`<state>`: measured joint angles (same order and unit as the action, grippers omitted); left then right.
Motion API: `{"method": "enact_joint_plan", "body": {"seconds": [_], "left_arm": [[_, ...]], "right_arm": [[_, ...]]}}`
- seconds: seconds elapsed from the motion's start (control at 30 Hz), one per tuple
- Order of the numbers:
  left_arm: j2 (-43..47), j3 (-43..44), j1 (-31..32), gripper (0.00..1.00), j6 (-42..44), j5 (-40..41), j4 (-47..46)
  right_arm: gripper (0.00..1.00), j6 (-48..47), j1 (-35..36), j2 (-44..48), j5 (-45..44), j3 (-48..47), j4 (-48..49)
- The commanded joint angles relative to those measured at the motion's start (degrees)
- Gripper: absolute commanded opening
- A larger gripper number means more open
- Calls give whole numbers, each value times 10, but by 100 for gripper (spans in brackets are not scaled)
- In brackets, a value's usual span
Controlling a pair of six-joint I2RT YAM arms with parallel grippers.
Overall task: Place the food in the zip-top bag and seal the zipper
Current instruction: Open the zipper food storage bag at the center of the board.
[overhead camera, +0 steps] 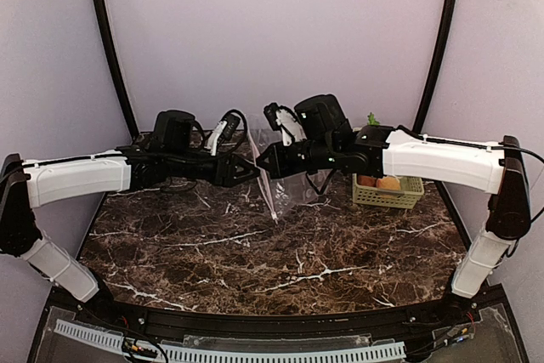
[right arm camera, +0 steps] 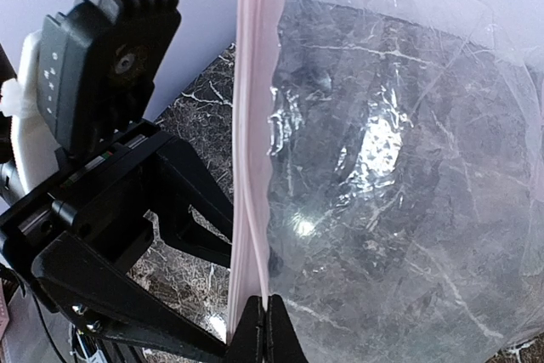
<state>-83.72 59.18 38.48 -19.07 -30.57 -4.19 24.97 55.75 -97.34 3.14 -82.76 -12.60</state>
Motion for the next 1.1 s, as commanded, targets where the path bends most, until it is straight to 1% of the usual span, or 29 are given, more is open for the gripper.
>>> {"method": "enact_joint_plan", "body": {"seconds": [0.0, 0.1, 0.23, 0.33, 0.4, 0.47, 0.53, 0.57, 0.63, 0.83, 1.07], "left_arm": [[0, 10, 2, 49, 4, 27, 25], [1, 10, 2, 47, 6, 45, 35], [0, 11, 2, 44, 6, 43, 33], [0, 10, 2, 41, 4, 40, 30], [-1, 10, 2, 37, 4, 33, 27], [0, 8, 1, 32, 2, 25, 21], [0, 7, 2, 23, 1, 16, 15], [0, 7, 2, 15, 0, 14, 14], [1, 8, 1, 7, 1, 14, 14], [8, 8, 1, 1, 6, 24, 18], [21, 10, -11, 1, 11, 88, 54]], "right_arm": [[0, 8, 5, 10, -4, -2, 20], [0, 9, 5, 11, -5, -1, 20], [0, 11, 5, 8, -4, -2, 21], [0, 15, 7, 2, -5, -6, 20], [0, 16, 9, -2, -8, -9, 20], [0, 15, 10, -5, -11, -14, 17], [0, 15, 12, -11, -12, -20, 12], [0, 15, 12, -12, -13, -22, 9], [0, 13, 14, -14, -17, -26, 5], [0, 14, 17, -9, -29, -22, -1], [0, 21, 18, 33, -97, 7, -4]]}}
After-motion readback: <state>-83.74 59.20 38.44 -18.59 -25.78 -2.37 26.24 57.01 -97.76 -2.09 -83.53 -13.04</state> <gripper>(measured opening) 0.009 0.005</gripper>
